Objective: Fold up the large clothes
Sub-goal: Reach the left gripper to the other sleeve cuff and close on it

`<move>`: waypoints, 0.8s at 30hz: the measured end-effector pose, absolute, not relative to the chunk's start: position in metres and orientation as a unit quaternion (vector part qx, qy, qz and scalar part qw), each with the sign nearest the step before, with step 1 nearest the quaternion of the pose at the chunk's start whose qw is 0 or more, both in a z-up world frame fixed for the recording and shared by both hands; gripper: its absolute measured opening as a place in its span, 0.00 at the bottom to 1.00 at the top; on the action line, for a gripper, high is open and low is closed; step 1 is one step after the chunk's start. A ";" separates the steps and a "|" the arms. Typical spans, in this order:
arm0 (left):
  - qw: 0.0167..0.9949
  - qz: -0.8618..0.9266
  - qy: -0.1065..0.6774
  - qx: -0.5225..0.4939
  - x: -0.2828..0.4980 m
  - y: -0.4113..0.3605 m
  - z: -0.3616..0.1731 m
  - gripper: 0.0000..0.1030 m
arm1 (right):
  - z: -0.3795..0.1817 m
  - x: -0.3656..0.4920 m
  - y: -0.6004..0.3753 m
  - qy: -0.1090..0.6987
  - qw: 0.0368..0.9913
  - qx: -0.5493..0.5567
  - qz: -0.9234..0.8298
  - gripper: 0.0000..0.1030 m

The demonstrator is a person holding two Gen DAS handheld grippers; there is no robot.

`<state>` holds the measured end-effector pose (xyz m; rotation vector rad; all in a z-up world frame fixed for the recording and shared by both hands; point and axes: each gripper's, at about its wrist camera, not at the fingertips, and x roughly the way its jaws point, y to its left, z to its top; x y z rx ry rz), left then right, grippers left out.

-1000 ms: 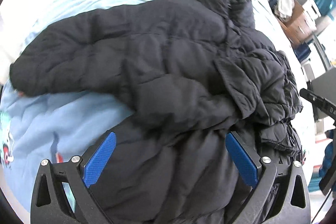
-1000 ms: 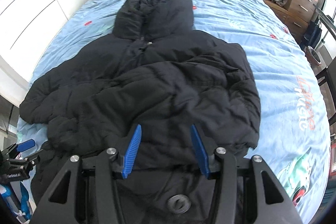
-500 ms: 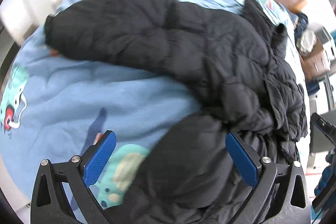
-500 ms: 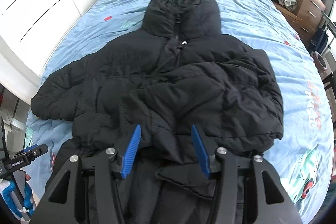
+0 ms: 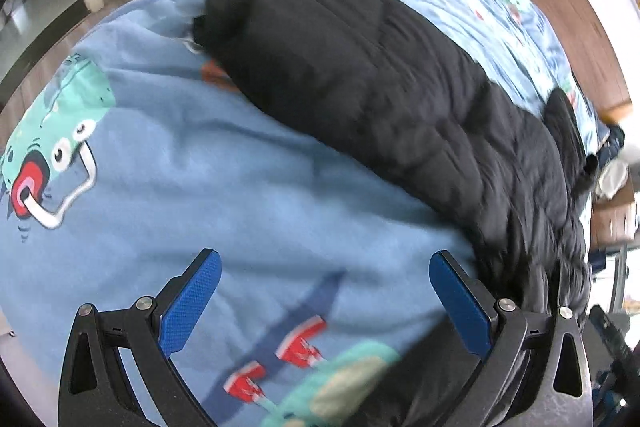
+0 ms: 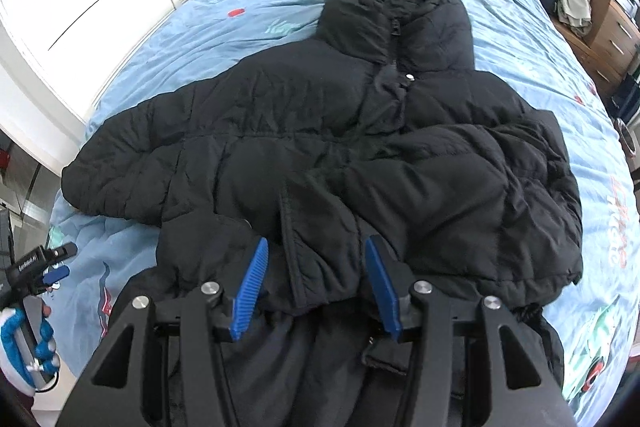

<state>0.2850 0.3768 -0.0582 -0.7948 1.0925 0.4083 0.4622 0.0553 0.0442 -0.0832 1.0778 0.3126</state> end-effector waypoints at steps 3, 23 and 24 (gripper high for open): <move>0.761 0.197 0.492 -0.376 0.288 0.394 -0.061 0.99 | 0.043 0.468 0.061 0.509 0.847 -0.040 0.149 0.48; 0.721 0.198 0.390 -0.537 0.333 0.487 -0.104 0.93 | 0.023 0.487 0.066 0.518 0.843 -0.050 0.135 0.48; 0.720 0.197 0.389 -0.540 0.334 0.486 -0.106 0.92 | 0.022 0.488 0.065 0.518 0.843 -0.050 0.133 0.48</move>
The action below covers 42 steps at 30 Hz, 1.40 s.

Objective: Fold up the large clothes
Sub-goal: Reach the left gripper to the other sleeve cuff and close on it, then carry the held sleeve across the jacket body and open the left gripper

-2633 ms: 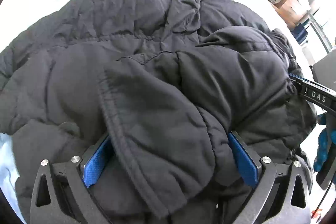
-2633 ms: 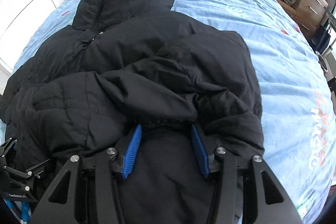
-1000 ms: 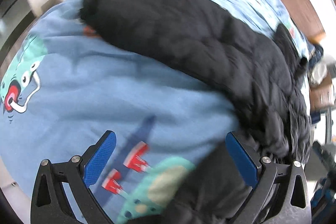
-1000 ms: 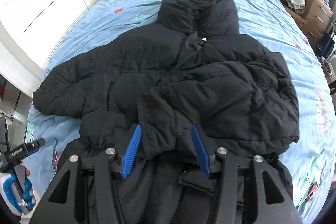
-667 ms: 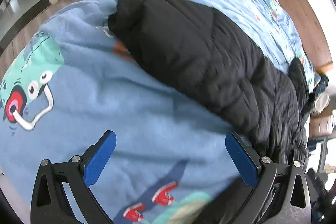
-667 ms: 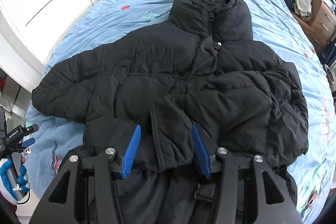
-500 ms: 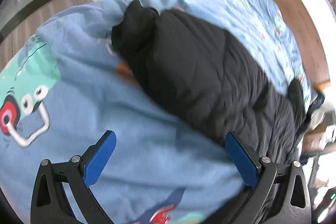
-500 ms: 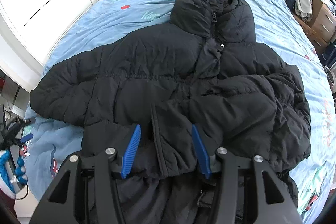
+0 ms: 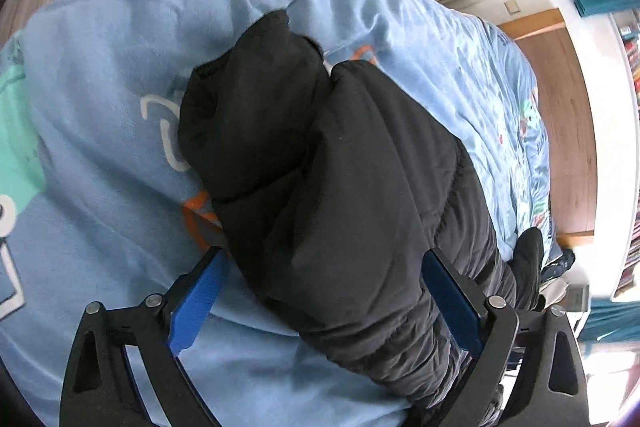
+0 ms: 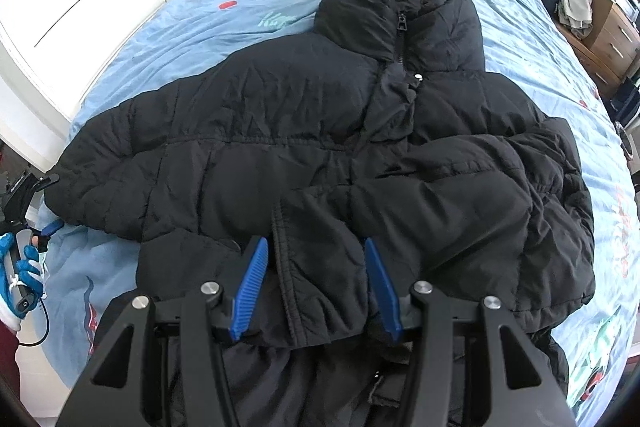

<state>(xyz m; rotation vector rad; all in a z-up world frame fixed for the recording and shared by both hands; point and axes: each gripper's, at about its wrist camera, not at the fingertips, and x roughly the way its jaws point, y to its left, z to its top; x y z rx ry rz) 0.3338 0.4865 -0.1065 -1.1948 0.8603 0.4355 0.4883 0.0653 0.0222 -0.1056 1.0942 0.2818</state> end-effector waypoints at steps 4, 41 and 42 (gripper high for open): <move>0.712 0.192 0.388 -0.553 0.337 0.486 -0.114 0.88 | 0.022 0.490 0.059 0.519 0.844 -0.050 0.129 0.48; 0.761 0.167 0.368 -0.507 0.364 0.455 -0.021 0.12 | 0.053 0.464 -0.029 0.500 0.862 0.009 0.078 0.48; 0.765 0.164 0.368 -0.502 0.365 0.452 -0.016 0.11 | 0.054 0.462 -0.033 0.500 0.862 0.011 0.075 0.48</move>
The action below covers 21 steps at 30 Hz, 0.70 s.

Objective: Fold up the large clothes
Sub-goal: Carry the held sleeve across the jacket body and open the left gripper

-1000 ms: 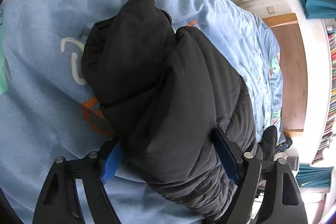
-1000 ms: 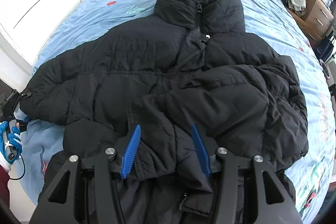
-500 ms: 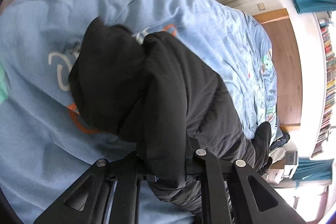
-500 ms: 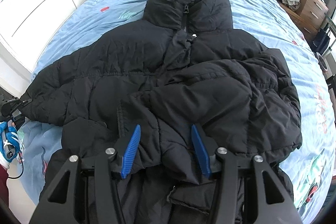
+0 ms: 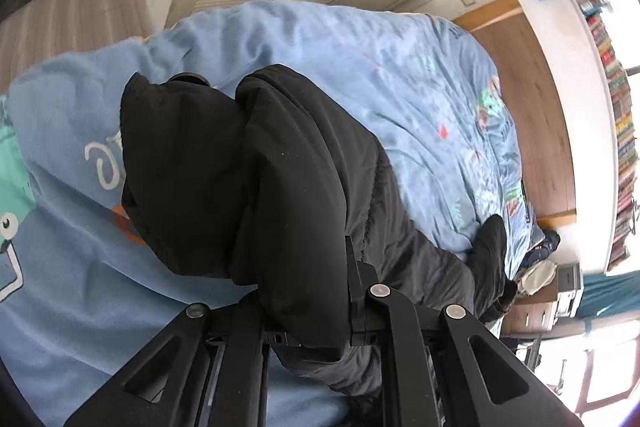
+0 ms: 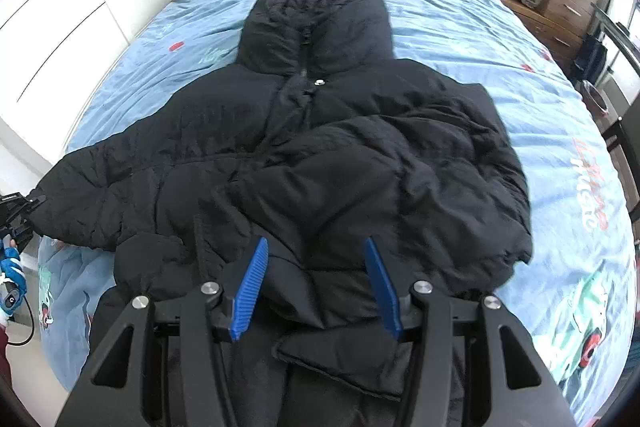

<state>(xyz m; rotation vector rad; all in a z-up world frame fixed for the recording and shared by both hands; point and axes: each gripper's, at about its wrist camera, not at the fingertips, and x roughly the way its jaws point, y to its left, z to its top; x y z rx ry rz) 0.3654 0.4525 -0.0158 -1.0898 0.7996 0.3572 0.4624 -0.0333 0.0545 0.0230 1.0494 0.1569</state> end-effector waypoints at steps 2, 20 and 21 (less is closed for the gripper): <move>0.774 0.160 0.367 -0.491 0.369 0.448 -0.005 0.11 | 0.057 0.458 -0.040 0.499 0.863 0.016 0.071 0.48; 0.843 0.062 0.366 -0.389 0.419 0.344 0.088 0.11 | 0.091 0.427 -0.103 0.466 0.881 0.071 0.044 0.48; 0.846 0.056 0.369 -0.381 0.423 0.337 0.091 0.11 | 0.092 0.426 -0.106 0.465 0.881 0.073 0.042 0.48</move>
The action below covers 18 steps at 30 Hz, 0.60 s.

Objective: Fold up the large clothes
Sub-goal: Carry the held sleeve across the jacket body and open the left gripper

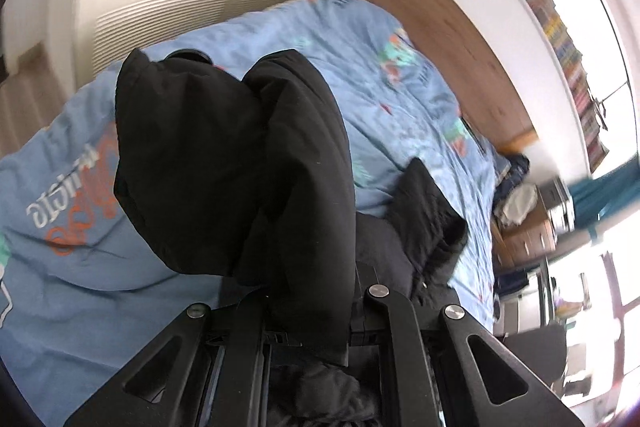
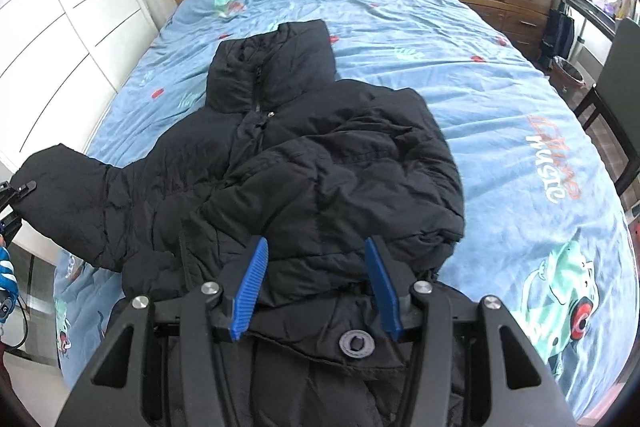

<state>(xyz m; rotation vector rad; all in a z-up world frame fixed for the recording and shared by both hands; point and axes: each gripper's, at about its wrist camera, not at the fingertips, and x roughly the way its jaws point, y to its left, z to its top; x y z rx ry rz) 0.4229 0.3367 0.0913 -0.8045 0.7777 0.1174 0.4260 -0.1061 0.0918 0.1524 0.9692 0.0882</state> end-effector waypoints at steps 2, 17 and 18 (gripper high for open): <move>0.850 0.042 0.373 -0.370 0.430 0.322 0.097 0.11 | 0.094 0.422 -0.115 0.462 0.882 0.079 0.037 0.48; 0.850 -0.059 0.430 -0.299 0.474 0.197 0.089 0.11 | 0.094 0.404 -0.168 0.456 0.884 0.108 0.001 0.48; 0.848 -0.065 0.436 -0.293 0.475 0.189 0.086 0.11 | 0.094 0.403 -0.171 0.456 0.883 0.109 -0.001 0.48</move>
